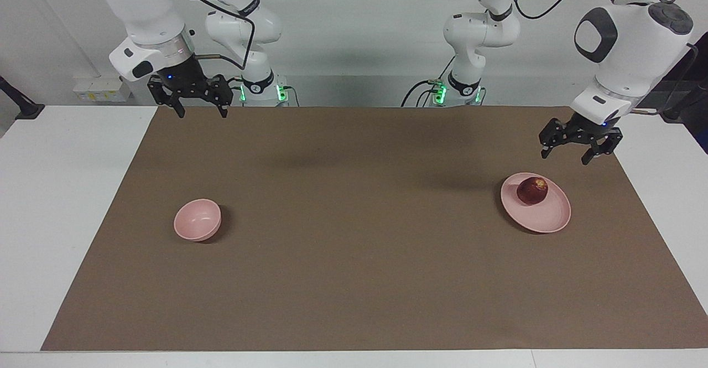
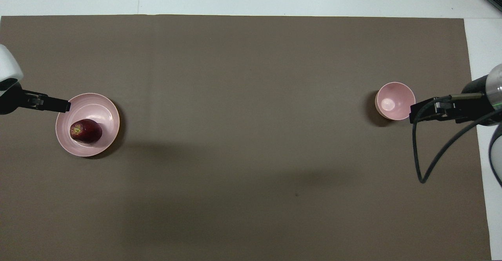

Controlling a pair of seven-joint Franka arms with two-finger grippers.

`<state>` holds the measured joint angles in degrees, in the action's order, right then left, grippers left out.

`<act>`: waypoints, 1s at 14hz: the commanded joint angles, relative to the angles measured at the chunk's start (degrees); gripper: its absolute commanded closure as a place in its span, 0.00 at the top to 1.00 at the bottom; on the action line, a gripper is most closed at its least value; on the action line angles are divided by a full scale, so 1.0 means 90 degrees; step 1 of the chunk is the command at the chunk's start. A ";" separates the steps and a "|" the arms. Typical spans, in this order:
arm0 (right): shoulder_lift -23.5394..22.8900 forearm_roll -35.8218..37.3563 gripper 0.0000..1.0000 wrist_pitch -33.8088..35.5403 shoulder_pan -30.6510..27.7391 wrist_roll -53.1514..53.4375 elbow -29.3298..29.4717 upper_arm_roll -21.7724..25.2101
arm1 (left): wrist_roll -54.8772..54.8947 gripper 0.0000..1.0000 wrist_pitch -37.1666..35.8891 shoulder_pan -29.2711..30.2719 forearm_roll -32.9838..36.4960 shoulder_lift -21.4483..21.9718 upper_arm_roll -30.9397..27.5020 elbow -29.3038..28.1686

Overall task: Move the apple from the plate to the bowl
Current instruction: 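Reach the left gripper down over the plate and grasp the red apple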

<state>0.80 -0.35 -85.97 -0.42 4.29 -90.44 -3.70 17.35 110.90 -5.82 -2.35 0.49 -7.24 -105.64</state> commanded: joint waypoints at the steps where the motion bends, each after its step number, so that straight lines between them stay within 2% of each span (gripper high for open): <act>1: 0.0136 -0.0068 1.00 0.0351 -0.0129 -0.0125 -0.0118 -0.0047 | 0.0143 1.00 0.0412 -0.0027 -0.0070 -0.0064 -0.0055 -0.0215; 5: 0.0136 -0.0068 1.00 0.0382 -0.0148 -0.0116 -0.0118 0.0001 | 0.0708 1.00 0.1338 0.0099 -0.0070 -0.0161 -0.0065 -0.0936; 9: 0.0136 -0.0078 1.00 0.0469 -0.0265 -0.0096 -0.0118 0.0040 | 0.0709 1.00 0.1769 0.0256 -0.0080 -0.0454 -0.0056 -0.1425; 12: 0.0146 -0.0223 1.00 0.0606 -0.0256 0.0672 -0.0108 0.0021 | 0.0699 1.00 0.1964 0.0305 -0.0138 -0.0435 -0.0055 -0.1844; 14: 0.0155 -0.0467 1.00 0.0597 -0.0246 0.1259 -0.0137 0.0021 | 0.0680 1.00 0.2568 0.0305 -0.0236 -0.0464 -0.0065 -0.2098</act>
<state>0.99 -2.24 -80.99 -2.30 10.98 -90.44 -3.26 22.55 129.07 -3.50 -3.00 -4.66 -7.91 -121.05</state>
